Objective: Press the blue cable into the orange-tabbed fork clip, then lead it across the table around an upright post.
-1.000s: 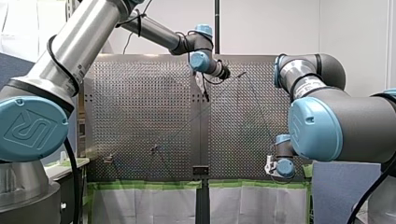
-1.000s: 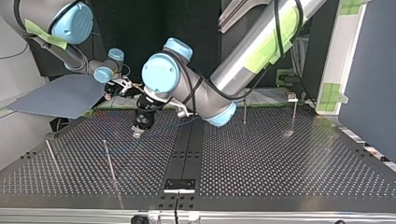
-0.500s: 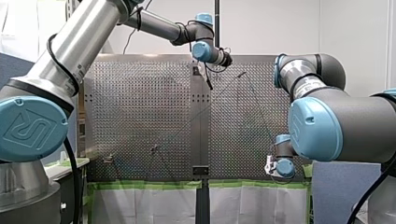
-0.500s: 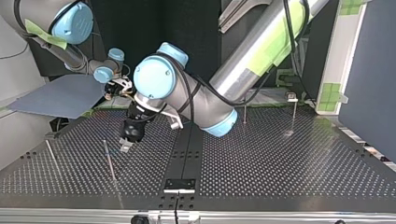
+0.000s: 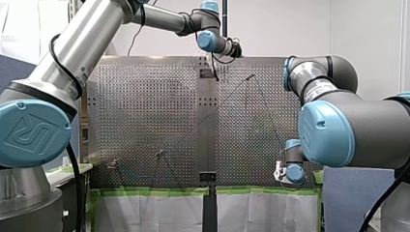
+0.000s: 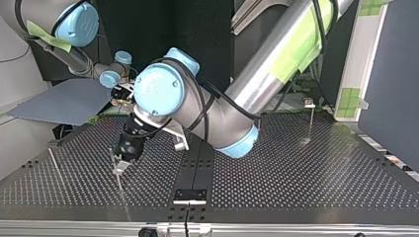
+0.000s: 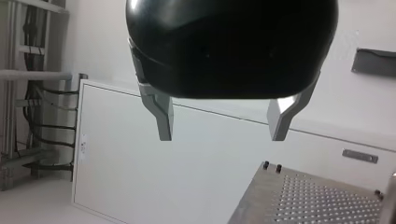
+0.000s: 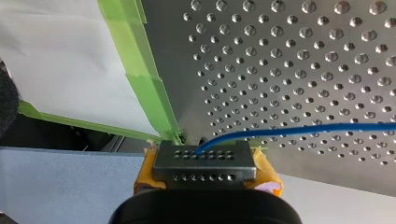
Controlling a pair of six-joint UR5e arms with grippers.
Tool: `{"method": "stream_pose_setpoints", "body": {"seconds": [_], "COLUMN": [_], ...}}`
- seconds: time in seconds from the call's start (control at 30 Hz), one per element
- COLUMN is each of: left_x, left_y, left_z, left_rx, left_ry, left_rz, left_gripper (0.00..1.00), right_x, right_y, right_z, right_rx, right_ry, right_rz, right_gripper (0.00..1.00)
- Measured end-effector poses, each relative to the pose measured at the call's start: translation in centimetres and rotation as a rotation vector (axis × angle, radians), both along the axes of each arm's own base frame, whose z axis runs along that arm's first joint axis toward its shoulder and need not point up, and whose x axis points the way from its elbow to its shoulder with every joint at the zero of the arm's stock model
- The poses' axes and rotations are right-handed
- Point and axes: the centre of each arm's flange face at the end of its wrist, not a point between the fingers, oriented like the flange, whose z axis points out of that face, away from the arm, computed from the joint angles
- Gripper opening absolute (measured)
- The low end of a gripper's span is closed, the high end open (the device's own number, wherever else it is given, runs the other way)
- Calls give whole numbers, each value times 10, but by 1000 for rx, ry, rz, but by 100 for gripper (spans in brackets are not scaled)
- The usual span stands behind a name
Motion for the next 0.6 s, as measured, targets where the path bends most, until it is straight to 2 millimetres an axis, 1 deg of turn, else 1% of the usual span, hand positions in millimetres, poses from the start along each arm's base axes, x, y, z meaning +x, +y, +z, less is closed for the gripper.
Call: {"method": "stream_pose_setpoints", "body": {"seconds": [0.13, 0.27, 0.43, 0.6], "left_x": [-1, -3, -7, -16], "left_y": [1, 0, -10, -26], "left_z": [8, 6, -17, -44], "left_rx": [31, 75, 149, 225], "left_ry": [-14, -15, 11, 40], "left_rz": [10, 21, 29, 30], "left_gripper": [99, 99, 99, 99], "right_x": [1, 2, 2, 2], "right_y": [0, 1, 1, 1], "right_z": [0, 0, 0, 0], "right_rx": [0, 1, 0, 2], "right_ry": [-1, -1, -1, -1], "right_rz": [1, 2, 2, 3], "right_gripper": [0, 0, 0, 0]}}
